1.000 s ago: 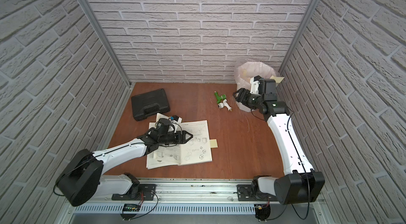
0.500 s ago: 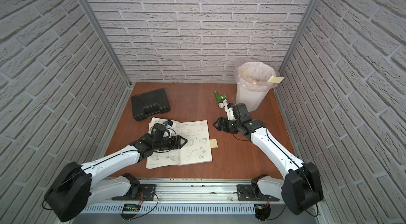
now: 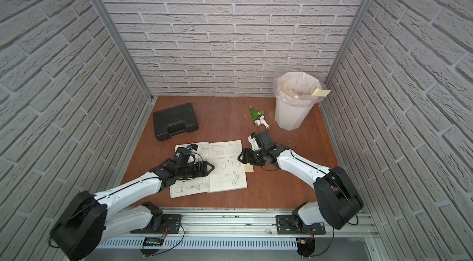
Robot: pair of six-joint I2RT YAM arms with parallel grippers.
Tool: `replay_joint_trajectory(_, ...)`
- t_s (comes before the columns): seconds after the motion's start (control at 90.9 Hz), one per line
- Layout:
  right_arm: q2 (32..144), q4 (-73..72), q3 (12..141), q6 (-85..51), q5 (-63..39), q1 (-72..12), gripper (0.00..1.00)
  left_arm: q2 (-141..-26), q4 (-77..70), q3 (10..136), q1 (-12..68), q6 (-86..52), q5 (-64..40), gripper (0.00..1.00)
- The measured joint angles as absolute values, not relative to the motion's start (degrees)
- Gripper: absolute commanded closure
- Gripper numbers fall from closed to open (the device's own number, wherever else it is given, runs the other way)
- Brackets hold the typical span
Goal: Peel off the used sticky note
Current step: Turn the page of the book at the center of the board.
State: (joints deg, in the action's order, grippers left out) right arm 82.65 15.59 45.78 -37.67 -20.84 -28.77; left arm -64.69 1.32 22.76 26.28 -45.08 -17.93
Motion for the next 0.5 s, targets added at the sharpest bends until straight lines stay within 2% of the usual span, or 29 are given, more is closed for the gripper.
replay_joint_trajectory(0.253, 88.25, 11.64, 45.15, -38.96, -21.3, -30.5, 0.32, -64.42, 1.08, 21.74, 25.96, -45.08, -17.69, 0.19)
replay_joint_trajectory(0.495, 88.97, 9.3, 44.4, -39.9, -22.04, -30.61, 0.32, -64.51, 0.49, 21.47, 25.93, -45.12, -17.74, 0.19)
